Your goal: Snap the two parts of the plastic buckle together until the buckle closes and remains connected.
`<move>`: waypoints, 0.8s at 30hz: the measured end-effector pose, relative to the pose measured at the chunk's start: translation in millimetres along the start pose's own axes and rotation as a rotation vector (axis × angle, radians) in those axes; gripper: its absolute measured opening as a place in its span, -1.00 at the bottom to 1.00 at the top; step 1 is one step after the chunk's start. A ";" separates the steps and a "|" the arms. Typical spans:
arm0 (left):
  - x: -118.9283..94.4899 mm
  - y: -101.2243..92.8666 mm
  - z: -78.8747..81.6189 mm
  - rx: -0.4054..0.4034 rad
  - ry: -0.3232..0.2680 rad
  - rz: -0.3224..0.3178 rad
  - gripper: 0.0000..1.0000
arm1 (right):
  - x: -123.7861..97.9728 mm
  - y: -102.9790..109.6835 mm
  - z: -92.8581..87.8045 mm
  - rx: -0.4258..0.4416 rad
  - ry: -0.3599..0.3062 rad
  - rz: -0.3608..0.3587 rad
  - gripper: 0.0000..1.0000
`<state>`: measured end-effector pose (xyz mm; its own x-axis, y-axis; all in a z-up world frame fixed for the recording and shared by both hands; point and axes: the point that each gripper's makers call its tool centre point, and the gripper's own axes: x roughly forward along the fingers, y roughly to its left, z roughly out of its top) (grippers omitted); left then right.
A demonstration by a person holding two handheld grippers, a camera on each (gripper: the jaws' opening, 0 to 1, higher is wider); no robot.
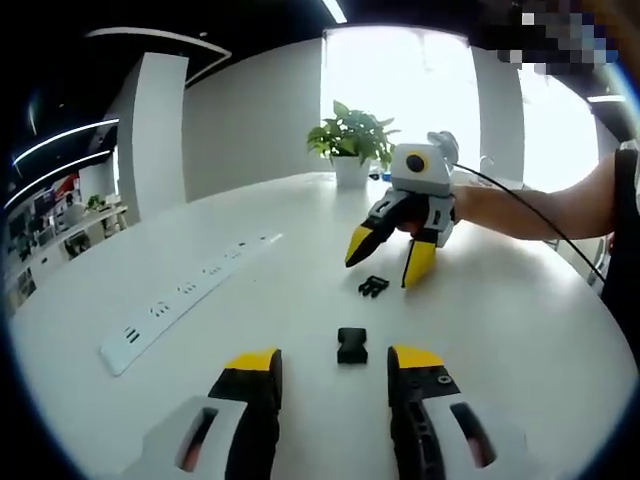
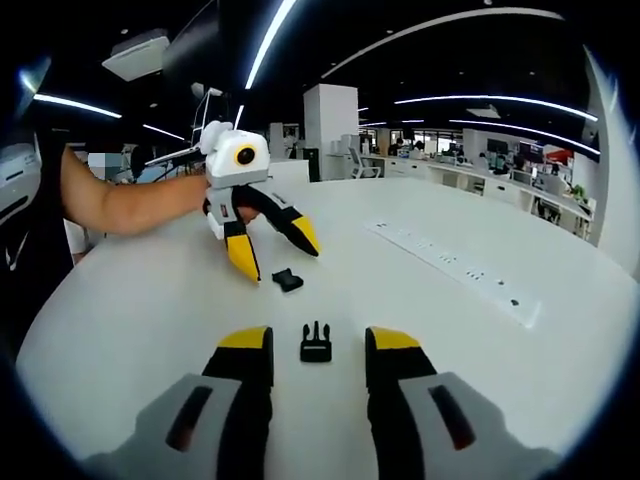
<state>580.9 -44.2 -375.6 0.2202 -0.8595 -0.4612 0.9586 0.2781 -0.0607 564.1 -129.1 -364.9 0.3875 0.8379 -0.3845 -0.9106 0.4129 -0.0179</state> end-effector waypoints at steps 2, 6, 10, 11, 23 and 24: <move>0.0 -0.9 0.6 0.007 -0.003 -0.002 -0.22 | 0.0 0.0 0.1 -0.001 0.001 0.000 -0.30; 0.8 -1.6 -2.0 0.037 0.006 0.002 -0.30 | 0.5 0.6 -0.1 -0.003 0.003 0.002 -0.29; 1.1 -4.0 -1.7 0.030 0.000 -0.009 -0.31 | 1.0 0.6 -0.8 -0.003 0.005 0.003 -0.30; 1.2 -4.7 -2.2 0.033 0.001 -0.008 -0.32 | 1.0 0.4 -1.3 -0.004 0.007 0.003 -0.30; 2.5 -7.5 -0.6 0.060 -0.006 -0.019 -0.44 | 0.1 -1.4 -4.8 -0.010 0.020 -0.001 -0.38; 2.5 -7.3 0.0 0.057 -0.008 -0.019 -0.44 | 0.1 -1.4 -5.4 -0.011 0.023 -0.002 -0.39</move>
<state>574.5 -48.3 -376.4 0.2027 -0.8681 -0.4530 0.9714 0.2365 -0.0187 564.7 -131.6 -369.9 0.3857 0.8289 -0.4052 -0.9115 0.4103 -0.0283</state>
